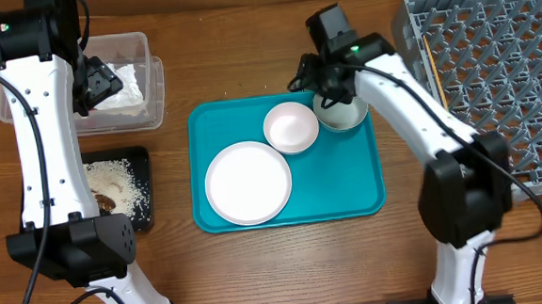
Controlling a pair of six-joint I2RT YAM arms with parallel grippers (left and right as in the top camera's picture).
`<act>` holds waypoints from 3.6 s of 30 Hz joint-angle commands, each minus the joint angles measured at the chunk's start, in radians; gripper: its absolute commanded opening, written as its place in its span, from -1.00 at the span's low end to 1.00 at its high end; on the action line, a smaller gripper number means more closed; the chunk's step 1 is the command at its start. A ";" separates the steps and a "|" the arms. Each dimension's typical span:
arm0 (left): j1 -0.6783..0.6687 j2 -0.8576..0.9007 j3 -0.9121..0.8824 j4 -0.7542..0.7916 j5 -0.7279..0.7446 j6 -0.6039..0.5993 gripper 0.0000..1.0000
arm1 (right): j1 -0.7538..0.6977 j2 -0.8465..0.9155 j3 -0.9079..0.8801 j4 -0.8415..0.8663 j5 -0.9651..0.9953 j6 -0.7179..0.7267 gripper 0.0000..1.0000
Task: Sort waste into correct bins and load items into the dishwasher
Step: 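Move the right gripper over the pale blue-grey cup on the tray, then grasp the cup rim with the right gripper and lift it toward the rack, then lower the cup upside down into the grey rack and open the right gripper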
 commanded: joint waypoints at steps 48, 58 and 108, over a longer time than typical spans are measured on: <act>-0.007 -0.019 0.017 -0.002 0.000 0.012 1.00 | -0.103 0.140 0.546 -0.454 0.047 0.066 -0.93; -0.007 -0.019 0.017 -0.002 0.000 0.012 1.00 | -0.503 0.042 0.741 -0.560 -0.205 -0.244 -0.93; -0.006 -0.019 0.017 -0.002 0.000 0.012 1.00 | -1.191 0.453 0.617 0.083 -0.915 -0.186 -0.82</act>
